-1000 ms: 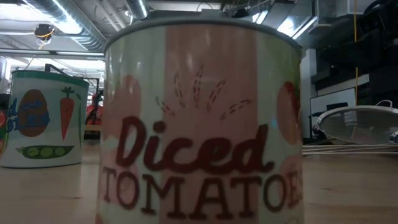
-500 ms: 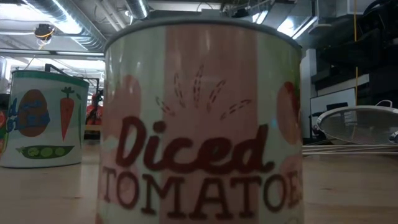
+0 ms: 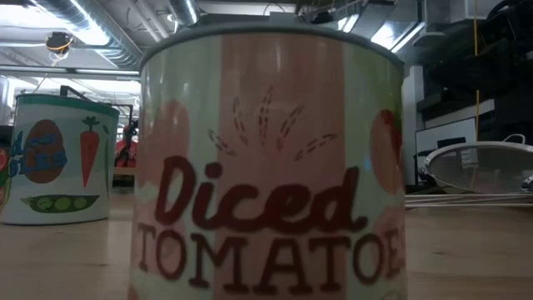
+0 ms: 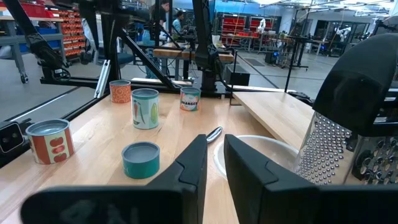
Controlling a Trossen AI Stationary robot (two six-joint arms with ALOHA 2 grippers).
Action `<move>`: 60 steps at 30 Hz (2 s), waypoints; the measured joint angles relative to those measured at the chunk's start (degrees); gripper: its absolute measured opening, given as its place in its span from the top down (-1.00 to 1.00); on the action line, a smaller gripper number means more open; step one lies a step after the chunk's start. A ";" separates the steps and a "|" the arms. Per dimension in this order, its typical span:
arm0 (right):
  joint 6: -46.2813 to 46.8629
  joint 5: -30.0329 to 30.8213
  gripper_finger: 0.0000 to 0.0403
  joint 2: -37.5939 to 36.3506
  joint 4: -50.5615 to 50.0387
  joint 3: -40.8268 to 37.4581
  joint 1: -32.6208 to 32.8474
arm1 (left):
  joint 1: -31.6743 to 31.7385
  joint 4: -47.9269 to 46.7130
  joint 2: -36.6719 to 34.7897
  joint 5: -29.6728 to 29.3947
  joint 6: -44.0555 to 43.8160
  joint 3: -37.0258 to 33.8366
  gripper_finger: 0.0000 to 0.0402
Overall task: Pick and place cans onto a shelf
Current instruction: Put the orange can on the shelf aligned with the other green can
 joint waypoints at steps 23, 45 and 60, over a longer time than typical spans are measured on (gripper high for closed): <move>0.00 0.00 0.70 0.01 -0.02 0.00 0.01 | -18.56 11.42 0.04 12.20 -31.53 -17.62 0.45; 0.00 0.00 0.70 0.01 -0.04 0.00 0.00 | -19.26 17.88 0.04 11.94 -31.55 -27.32 0.45; 0.00 0.01 0.70 0.01 -0.02 0.00 0.00 | -19.24 18.27 -0.11 11.97 -31.64 -28.96 0.53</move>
